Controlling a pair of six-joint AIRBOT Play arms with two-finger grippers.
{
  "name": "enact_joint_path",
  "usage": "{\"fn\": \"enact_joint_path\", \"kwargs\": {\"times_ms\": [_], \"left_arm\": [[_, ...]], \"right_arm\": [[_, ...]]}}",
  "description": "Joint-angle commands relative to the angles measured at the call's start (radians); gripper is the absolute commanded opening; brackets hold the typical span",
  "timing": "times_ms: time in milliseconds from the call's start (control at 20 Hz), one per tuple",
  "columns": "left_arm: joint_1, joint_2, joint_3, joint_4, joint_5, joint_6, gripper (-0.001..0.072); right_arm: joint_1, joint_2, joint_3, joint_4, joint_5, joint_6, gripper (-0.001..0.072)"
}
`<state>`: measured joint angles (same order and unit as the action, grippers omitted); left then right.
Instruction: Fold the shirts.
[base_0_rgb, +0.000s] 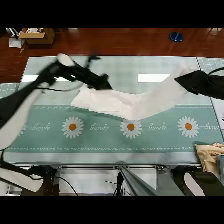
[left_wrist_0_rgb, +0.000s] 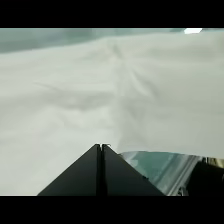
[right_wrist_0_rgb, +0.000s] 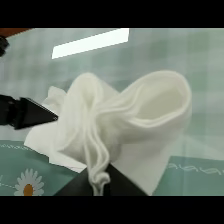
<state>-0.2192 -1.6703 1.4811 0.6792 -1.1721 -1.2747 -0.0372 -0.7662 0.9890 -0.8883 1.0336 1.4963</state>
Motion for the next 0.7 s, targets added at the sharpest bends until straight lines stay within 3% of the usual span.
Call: {"fn": "enact_joint_path", "kwargs": {"times_ms": [0, 100, 250, 500, 650], "left_arm": [[0.298, 0.192, 0.0, 0.066, -0.076, 0.006, 0.0019], [0.451, 0.288, 0.0, 0.065, -0.116, 0.006, 0.0019], [0.565, 0.373, 0.0, 0.066, -0.212, 0.019, 0.002], [0.527, 0.426, -0.019, 0.066, -0.256, 0.034, 0.002], [0.468, 0.426, -0.048, 0.066, -0.269, 0.055, 0.002]], "right_arm": [[0.177, -0.071, 0.001, 0.004, -0.209, 0.013, 0.0025], [0.289, -0.158, 0.001, 0.018, -0.349, 0.013, 0.0025], [0.449, -0.319, 0.001, 0.04, -0.558, 0.012, 0.0025], [0.665, -0.583, 0.001, 0.26, -0.851, 0.011, 0.0025], [0.75, -0.649, 0.002, 0.327, -0.995, 0.012, 0.0025]]}}
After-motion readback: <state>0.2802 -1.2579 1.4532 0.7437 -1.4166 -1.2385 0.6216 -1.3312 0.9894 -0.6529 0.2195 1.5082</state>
